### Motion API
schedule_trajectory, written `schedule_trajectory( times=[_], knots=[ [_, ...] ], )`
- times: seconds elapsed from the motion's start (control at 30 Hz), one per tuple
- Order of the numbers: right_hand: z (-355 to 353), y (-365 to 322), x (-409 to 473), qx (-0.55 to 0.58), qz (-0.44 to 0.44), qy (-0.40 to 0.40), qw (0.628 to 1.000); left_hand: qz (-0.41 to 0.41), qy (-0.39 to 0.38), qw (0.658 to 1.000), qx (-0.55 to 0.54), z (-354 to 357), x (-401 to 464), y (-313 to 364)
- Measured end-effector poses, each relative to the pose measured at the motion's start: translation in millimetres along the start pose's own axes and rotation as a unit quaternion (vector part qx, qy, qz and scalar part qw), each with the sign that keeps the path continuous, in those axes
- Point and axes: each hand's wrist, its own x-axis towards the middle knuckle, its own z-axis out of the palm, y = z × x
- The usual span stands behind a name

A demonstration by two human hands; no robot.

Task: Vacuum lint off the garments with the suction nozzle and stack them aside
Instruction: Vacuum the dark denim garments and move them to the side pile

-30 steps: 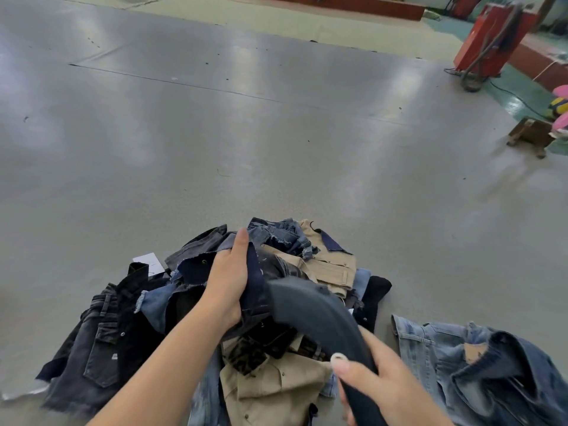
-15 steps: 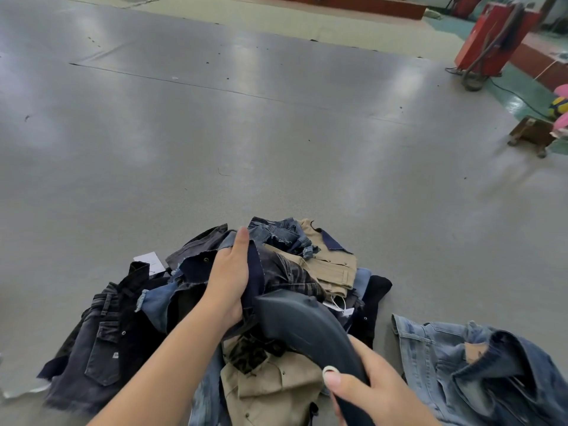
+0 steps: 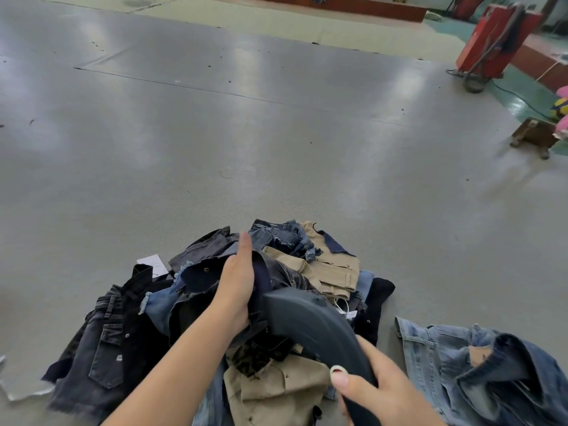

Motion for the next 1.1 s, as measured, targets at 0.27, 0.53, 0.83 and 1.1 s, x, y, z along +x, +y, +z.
schedule_trajectory(
  times=[0.27, 0.53, 0.83, 1.1],
  knots=[
    [-26.0, -7.6, 0.6, 0.149, 0.01, 0.058, 0.987, -0.083, -0.037, 0.995, -0.049, 0.5, -4.5, -0.1],
    [-8.5, -5.2, 2.4, 0.05, -0.007, 0.037, 0.998, 0.057, -0.101, 0.987, 0.108, 6.5, -12.1, -17.7],
    [-6.8, -7.0, 0.0, 0.12, -0.007, 0.062, 0.991, 0.081, -0.17, 0.975, 0.116, 6.5, -9.6, -21.7],
    [-16.3, -9.5, -2.2, 0.049, -0.014, 0.075, 0.996, 0.241, -0.061, 0.906, 0.343, 2.2, -7.5, -26.0]
  ],
)
